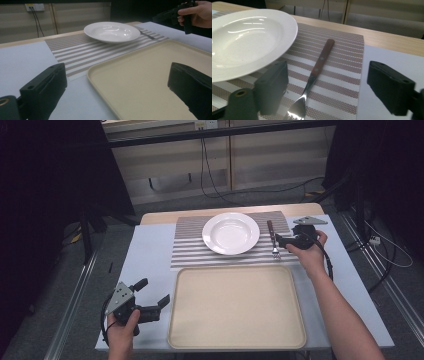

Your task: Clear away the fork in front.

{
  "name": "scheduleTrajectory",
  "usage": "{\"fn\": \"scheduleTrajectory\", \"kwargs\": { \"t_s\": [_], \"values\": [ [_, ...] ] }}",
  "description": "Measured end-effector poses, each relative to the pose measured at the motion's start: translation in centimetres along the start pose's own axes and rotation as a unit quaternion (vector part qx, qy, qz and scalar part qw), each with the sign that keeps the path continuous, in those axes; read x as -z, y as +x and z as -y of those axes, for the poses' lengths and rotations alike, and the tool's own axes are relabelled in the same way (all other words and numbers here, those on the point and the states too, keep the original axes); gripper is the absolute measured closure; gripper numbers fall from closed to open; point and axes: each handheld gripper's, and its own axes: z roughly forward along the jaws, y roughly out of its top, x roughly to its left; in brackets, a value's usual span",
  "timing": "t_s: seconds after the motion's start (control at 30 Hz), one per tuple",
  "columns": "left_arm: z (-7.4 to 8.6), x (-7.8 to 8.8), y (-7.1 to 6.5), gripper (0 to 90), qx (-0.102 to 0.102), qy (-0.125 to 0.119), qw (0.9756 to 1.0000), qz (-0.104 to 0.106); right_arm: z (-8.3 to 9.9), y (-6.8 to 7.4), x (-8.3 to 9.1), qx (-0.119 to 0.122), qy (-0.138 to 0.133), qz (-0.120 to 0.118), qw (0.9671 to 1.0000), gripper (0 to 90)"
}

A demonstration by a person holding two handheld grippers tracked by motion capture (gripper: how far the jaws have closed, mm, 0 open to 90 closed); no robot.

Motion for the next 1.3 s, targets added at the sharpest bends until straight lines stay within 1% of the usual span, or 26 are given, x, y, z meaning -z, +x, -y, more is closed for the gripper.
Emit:
{"fn": "scheduleTrajectory", "kwargs": {
  "t_s": [0.07, 0.13, 0.17, 0.23, 0.3, 0.33, 0.37, 0.4, 0.5, 0.53, 0.6, 0.63, 0.7, 0.73, 0.77, 0.83, 0.9, 0.93, 0.97, 1.07, 1.1, 1.17, 1.2, 1.23, 1.27, 1.3],
  "values": [
    [0.0, 0.0, 0.0, 2.4, -0.001, 0.001, 1.0000, -0.001, 0.0, -0.1, -0.4, -0.001, 0.008, -0.007, 0.9999, 24.8],
    [0.0, -0.1, -0.1, 2.4, -0.003, 0.002, 1.0000, 0.000, 0.0, -0.2, -0.9, 0.001, 0.022, -0.008, 0.9997, 33.5],
    [0.0, -0.1, -0.1, 2.4, -0.003, 0.002, 1.0000, 0.000, 0.1, -0.3, -1.2, 0.003, 0.026, -0.005, 0.9996, 34.7],
    [0.0, -0.1, -0.1, 2.4, -0.005, 0.003, 1.0000, 0.001, 0.2, -0.5, -1.7, -0.004, 0.022, -0.008, 0.9997, 45.3],
    [0.0, -0.2, -0.2, 2.4, -0.006, 0.005, 1.0000, 0.001, 0.2, -0.6, -2.0, -0.008, 0.021, -0.013, 0.9996, 46.3],
    [0.0, -0.2, -0.2, 2.4, -0.006, 0.005, 1.0000, 0.001, 0.2, -0.9, -2.7, -0.013, 0.031, -0.012, 0.9993, 47.4],
    [0.0, -0.2, -0.2, 2.4, -0.006, 0.005, 1.0000, 0.001, 0.2, -0.9, -2.7, -0.013, 0.031, -0.012, 0.9993, 47.4],
    [0.0, -0.2, -0.2, 2.4, -0.007, 0.006, 1.0000, 0.000, 0.1, -1.1, -3.5, -0.018, 0.040, -0.015, 0.9989, 49.7],
    [0.0, -0.2, 0.0, 2.4, -0.008, 0.006, 0.9999, -0.005, -0.1, -1.2, -4.0, -0.019, 0.047, -0.016, 0.9986, 52.0],
    [0.0, -0.1, 0.1, 2.4, -0.010, 0.007, 0.9999, -0.006, -0.1, -1.2, -4.3, -0.018, 0.051, -0.017, 0.9984, 52.8],
    [0.0, 0.0, 0.1, 2.4, -0.008, 0.005, 0.9999, -0.009, -0.2, -1.2, -5.3, -0.005, 0.069, -0.020, 0.9974, 56.3],
    [0.0, 0.1, 0.1, 2.4, -0.008, 0.005, 0.9999, -0.009, -0.2, -1.2, -5.3, -0.005, 0.069, -0.020, 0.9974, 56.3],
    [-0.1, 0.2, 0.2, 2.4, -0.008, 0.004, 0.9999, -0.012, -0.2, -0.9, -5.9, -0.018, 0.070, -0.034, 0.9968, 60.7],
    [-0.1, 0.2, 0.1, 2.4, -0.007, 0.004, 0.9999, -0.012, -0.2, -0.6, -6.4, -0.004, 0.080, -0.029, 0.9964, 60.5],
    [-0.1, 0.1, 0.2, 2.4, -0.011, 0.006, 0.9999, -0.011, -0.2, -0.6, -6.4, -0.004, 0.080, -0.029, 0.9964, 60.5],
    [0.0, 0.0, 0.0, 2.4, -0.011, 0.009, 0.9999, -0.008, -0.5, -0.1, -6.9, -0.004, 0.077, -0.030, 0.9966, 59.7],
    [0.0, -0.1, 0.0, 2.4, -0.014, 0.010, 0.9998, -0.007, -0.7, 0.1, -7.3, 0.012, 0.083, -0.020, 0.9963, 59.9],
    [0.0, -0.1, 0.0, 2.4, -0.013, 0.009, 0.9999, -0.006, -0.8, 0.2, -7.4, 0.017, 0.085, -0.020, 0.9961, 60.5],
    [0.0, -0.1, 0.0, 2.4, -0.013, 0.009, 0.9999, -0.006, -0.8, 0.3, -7.6, 0.011, 0.090, -0.025, 0.9956, 62.8],
    [0.0, -0.1, 0.0, 2.5, -0.014, 0.011, 0.9998, -0.006, -0.7, 0.3, -7.9, 0.004, 0.104, -0.023, 0.9943, 70.0],
    [0.0, -0.1, 0.0, 2.5, -0.014, 0.011, 0.9998, -0.006, -0.6, 0.3, -7.9, -0.002, 0.112, -0.022, 0.9935, 70.5],
    [-0.1, 0.0, 0.0, 2.5, -0.012, 0.007, 0.9999, -0.007, -0.5, 0.1, -7.9, -0.017, 0.114, -0.029, 0.9929, 74.1],
    [-0.1, 0.0, 0.0, 2.5, -0.014, 0.006, 0.9999, -0.008, -0.5, 0.0, -7.9, -0.030, 0.116, -0.032, 0.9923, 77.2],
    [-0.1, 0.0, 0.0, 2.5, -0.014, 0.006, 0.9999, -0.008, -0.5, 0.0, -7.9, -0.030, 0.116, -0.032, 0.9923, 77.2],
    [-0.1, 0.0, 0.0, 2.5, -0.013, 0.007, 0.9999, -0.007, -0.6, -0.3, -7.7, -0.036, 0.123, -0.040, 0.9910, 78.0],
    [-0.1, 0.0, 0.0, 2.5, -0.013, 0.007, 0.9999, -0.007, -0.6, -0.3, -7.7, -0.036, 0.123, -0.040, 0.9910, 78.0]
  ]
}}
